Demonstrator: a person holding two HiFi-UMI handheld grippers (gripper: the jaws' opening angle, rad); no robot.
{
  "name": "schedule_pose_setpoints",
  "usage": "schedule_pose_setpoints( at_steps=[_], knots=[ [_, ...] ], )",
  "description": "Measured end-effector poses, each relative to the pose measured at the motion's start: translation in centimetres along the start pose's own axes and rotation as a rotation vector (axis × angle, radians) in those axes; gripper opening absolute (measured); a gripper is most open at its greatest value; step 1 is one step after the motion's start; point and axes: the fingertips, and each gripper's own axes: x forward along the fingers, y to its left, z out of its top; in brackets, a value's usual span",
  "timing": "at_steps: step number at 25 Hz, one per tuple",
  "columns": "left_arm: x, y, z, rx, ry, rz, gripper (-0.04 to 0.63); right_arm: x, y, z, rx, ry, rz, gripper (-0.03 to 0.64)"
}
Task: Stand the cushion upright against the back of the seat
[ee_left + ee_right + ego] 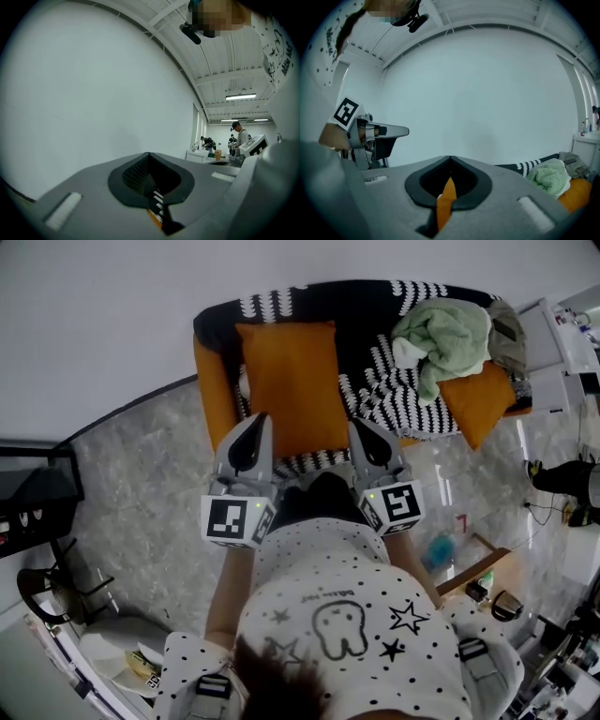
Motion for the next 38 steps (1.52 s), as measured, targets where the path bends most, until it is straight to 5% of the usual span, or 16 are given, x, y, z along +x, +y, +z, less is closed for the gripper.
schedule_pose_setpoints(
  at_steps=[7,38],
  knots=[
    [1.2,-0.1,-0.4,-0.015,0.002,0.001,-0.006,0.7,-0.7,0.2,-0.002,0.009,0.008,-0.005],
    [11.9,2.5,0.3,-0.01,0.0,0.257,-0.006,12.0,-10.5,1.4,-0.006,0.053,0.271,-0.005]
  ],
)
